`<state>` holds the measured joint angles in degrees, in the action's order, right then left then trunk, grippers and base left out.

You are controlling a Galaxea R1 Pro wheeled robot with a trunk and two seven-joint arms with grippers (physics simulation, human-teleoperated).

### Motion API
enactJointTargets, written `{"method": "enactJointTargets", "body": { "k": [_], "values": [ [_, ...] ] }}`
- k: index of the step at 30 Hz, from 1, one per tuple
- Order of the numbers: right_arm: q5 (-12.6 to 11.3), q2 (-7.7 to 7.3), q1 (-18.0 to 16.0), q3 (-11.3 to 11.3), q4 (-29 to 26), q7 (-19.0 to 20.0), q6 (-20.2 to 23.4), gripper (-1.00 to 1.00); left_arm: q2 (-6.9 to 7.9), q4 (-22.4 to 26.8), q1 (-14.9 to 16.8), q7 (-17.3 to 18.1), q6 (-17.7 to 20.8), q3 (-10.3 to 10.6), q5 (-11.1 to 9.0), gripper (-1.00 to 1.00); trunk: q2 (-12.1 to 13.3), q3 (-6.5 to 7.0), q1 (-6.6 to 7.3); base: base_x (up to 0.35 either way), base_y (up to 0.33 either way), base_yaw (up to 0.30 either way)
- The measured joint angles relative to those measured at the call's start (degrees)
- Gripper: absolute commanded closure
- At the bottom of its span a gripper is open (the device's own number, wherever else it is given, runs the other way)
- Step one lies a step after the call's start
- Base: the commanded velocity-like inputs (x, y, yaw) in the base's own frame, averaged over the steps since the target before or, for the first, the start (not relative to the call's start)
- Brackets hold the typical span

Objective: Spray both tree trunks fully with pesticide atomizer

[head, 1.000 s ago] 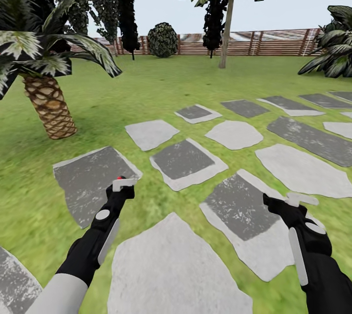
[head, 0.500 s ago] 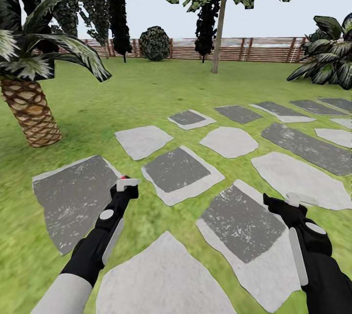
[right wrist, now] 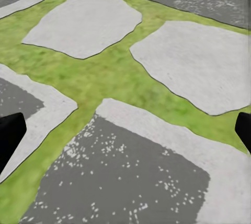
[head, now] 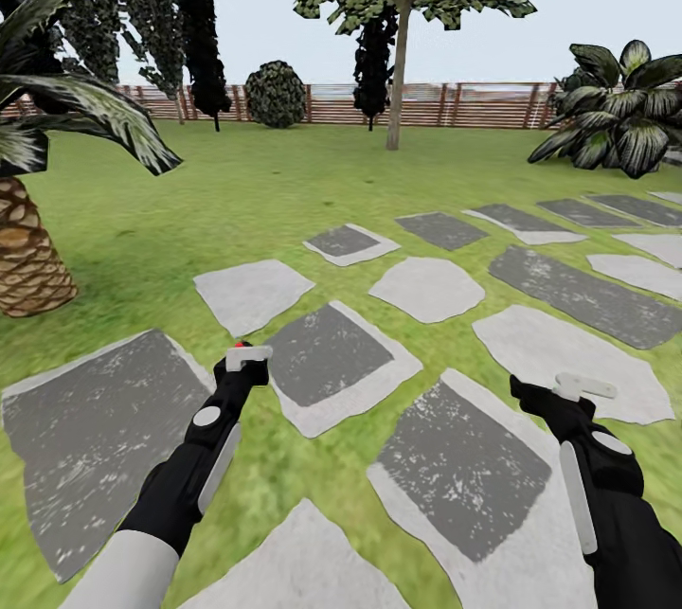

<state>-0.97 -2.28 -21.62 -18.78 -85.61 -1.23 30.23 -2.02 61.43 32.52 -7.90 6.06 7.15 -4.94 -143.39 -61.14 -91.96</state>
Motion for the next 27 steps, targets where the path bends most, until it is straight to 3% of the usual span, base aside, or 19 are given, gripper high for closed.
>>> {"method": "enactJointTargets", "body": {
  "k": [13,27],
  "values": [
    [0.0,-0.01,0.0,0.1,0.2,0.0,0.0,-1.0,0.0,0.0,0.0,0.0,0.0,0.0,0.0,1.0,0.0,1.11,0.0,0.336,0.0,-0.148],
    [0.0,-0.09,0.0,0.1,0.2,0.0,0.0,-1.0,0.0,0.0,0.0,0.0,0.0,0.1,0.0,1.0,0.0,1.22,0.0,0.336,0.0,-0.012]
  ]
}}
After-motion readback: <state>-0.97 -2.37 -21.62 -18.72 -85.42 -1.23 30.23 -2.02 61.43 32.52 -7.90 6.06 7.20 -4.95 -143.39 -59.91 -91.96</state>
